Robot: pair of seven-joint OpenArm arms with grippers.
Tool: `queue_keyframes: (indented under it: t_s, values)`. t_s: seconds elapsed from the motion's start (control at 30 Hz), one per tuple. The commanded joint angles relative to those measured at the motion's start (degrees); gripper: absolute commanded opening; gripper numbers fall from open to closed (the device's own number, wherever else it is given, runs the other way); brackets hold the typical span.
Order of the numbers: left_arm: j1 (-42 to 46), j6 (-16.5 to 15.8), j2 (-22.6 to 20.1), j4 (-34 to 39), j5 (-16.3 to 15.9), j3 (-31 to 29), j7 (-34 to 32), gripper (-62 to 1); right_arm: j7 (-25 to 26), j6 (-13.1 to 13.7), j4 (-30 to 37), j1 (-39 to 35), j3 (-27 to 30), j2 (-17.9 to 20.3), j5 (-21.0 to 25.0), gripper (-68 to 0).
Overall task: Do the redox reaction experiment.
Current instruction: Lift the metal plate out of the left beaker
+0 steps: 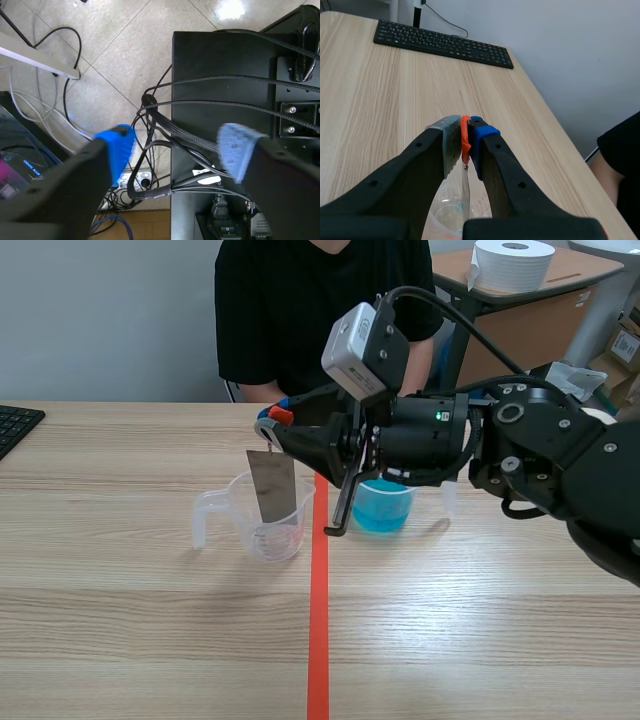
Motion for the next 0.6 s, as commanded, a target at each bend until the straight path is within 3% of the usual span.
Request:
queue_keyframes:
  t_s: [0.0,0.17,0.37,0.57]
  values:
    - [0.61,-0.33,0.26,0.55,-0.15,-0.07,-0.31,-32.6,0.15,1.4,1.81,1.99,1.38,0.15,1.31,-66.2]
    - [0.61,-0.33,0.26,0.55,-0.15,-0.07,-0.31,-43.9,-4.83,5.01,4.24,2.99,2.75,0.2,3.78,-66.2]
    - [0.63,-0.35,0.26,0.55,-0.15,-0.07,-0.24,-56.2,-10.36,5.01,9.9,3.06,6.25,1.16,5.31,-66.2]
    - [0.63,-0.37,0.26,0.55,-0.15,-0.07,-0.07,-56.2,-16.26,5.01,16.92,3.06,8.46,2.97,8.07,-66.2]
